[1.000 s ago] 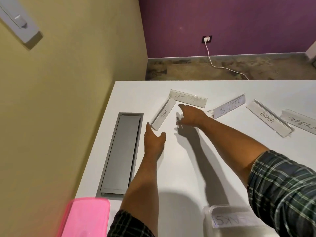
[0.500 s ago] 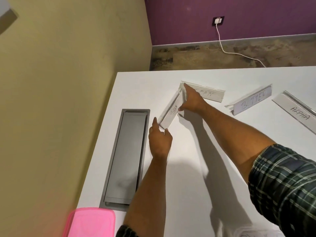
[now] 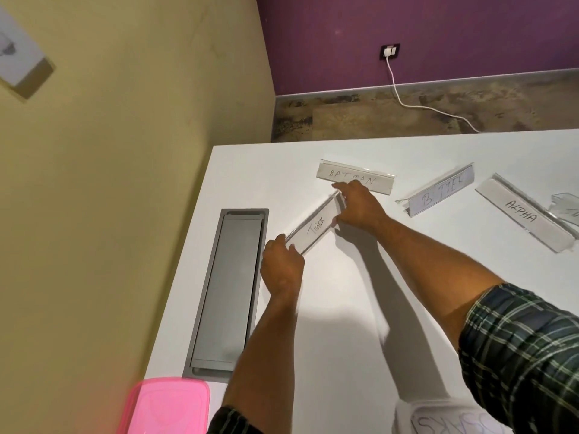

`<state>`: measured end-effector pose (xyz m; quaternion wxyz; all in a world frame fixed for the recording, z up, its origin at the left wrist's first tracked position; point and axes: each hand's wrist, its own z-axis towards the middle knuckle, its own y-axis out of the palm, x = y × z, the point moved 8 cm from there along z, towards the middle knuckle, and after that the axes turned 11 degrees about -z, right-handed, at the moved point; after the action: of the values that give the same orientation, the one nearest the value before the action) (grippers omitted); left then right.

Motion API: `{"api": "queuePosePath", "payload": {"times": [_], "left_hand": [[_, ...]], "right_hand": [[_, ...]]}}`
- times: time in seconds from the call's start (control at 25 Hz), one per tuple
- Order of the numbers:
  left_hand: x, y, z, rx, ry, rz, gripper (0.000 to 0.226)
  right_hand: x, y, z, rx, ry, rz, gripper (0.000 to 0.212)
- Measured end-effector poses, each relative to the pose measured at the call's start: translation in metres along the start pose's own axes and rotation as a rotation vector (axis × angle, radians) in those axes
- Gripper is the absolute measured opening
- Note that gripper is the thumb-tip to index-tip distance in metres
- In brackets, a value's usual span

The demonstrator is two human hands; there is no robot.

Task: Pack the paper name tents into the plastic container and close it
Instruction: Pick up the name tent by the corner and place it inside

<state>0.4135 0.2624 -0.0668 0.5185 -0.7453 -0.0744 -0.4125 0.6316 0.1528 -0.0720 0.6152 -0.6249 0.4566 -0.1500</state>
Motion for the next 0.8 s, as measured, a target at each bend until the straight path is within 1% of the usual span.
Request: {"api": "queuePosePath", "payload": {"times": [0.12, 0.2, 0.28, 0.4, 0.52, 0.56, 0.64, 0.72, 0.8], "left_hand": [[0.004, -0.019, -0.023, 0.051, -0.054, -0.06, 0.03], [0.014, -0.029, -0.043, 0.065, -0.029, -0.078, 0.023], [0.032, -0.037, -0.064, 0.035, 0.021, -0.065, 0.018], [0.067, -0.037, -0.1, -0.095, 0.14, 0.018, 0.02], [0.105, -0.03, -0.139, -0.247, 0.254, 0.118, 0.025], [0.117, -0.028, -0.153, -0.291, 0.284, 0.135, 0.028], [0.138, -0.021, -0.179, -0.386, 0.337, 0.178, 0.042], [0.153, -0.011, -0.202, -0.487, 0.366, 0.263, 0.053], [0.157, 0.004, -0.22, -0.654, 0.307, 0.282, 0.053]], "right_hand": [[0.005, -0.015, -0.045, 0.036, -0.087, -0.162, 0.096], [0.011, -0.032, -0.077, 0.078, -0.127, -0.235, 0.093], [0.024, -0.053, -0.114, 0.096, -0.142, -0.283, 0.087], [0.057, -0.088, -0.174, 0.102, -0.145, -0.311, 0.082], [0.093, -0.117, -0.234, 0.143, -0.159, -0.375, 0.076], [0.103, -0.126, -0.254, 0.157, -0.179, -0.4, 0.074], [0.118, -0.142, -0.288, 0.186, -0.252, -0.439, 0.071], [0.128, -0.153, -0.316, 0.151, -0.346, -0.461, 0.069], [0.139, -0.162, -0.342, 0.106, -0.37, -0.415, 0.061]]}}
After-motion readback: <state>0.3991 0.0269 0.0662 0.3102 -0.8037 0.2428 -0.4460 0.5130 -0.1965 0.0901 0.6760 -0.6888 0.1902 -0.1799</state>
